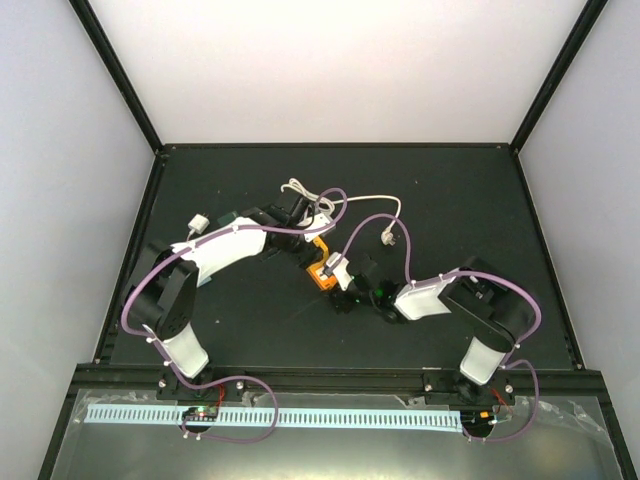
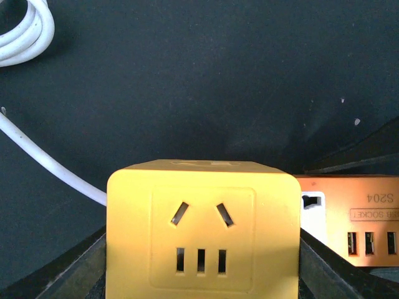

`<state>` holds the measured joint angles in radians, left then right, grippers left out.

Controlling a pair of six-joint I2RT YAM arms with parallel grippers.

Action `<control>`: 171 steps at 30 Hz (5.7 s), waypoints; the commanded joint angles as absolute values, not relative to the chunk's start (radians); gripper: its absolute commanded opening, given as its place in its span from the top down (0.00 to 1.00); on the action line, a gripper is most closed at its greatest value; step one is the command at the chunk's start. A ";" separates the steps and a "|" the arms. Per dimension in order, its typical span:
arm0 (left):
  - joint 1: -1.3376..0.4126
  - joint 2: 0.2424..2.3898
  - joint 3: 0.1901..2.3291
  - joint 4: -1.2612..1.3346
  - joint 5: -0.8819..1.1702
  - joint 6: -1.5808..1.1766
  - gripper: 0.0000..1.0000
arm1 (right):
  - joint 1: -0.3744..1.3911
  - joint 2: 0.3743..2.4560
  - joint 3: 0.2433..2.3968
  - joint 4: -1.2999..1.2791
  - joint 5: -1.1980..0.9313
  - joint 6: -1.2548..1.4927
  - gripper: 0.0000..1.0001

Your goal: Pull the plug off the socket

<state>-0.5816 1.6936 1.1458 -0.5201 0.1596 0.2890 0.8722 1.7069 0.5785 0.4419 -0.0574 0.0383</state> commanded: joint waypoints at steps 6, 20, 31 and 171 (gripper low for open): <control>-0.576 1.705 1.190 -0.544 0.200 0.274 0.99 | 0.879 1.747 0.616 0.457 -0.028 0.007 0.46; -0.637 1.683 1.226 -0.571 0.139 0.290 0.98 | 0.879 1.792 0.644 0.392 -0.007 0.042 0.99; -0.634 1.658 1.263 -0.600 0.257 0.254 0.99 | 0.878 1.820 0.660 0.364 -0.008 0.049 0.99; -0.029 1.559 1.105 -0.934 0.404 0.476 0.01 | 0.339 1.648 0.787 0.018 0.179 0.568 0.99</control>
<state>-0.0338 1.5837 1.0603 -0.9115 0.3969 0.4919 0.3592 1.6741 0.7452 0.0891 0.1230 0.5308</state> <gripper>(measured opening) 0.987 0.542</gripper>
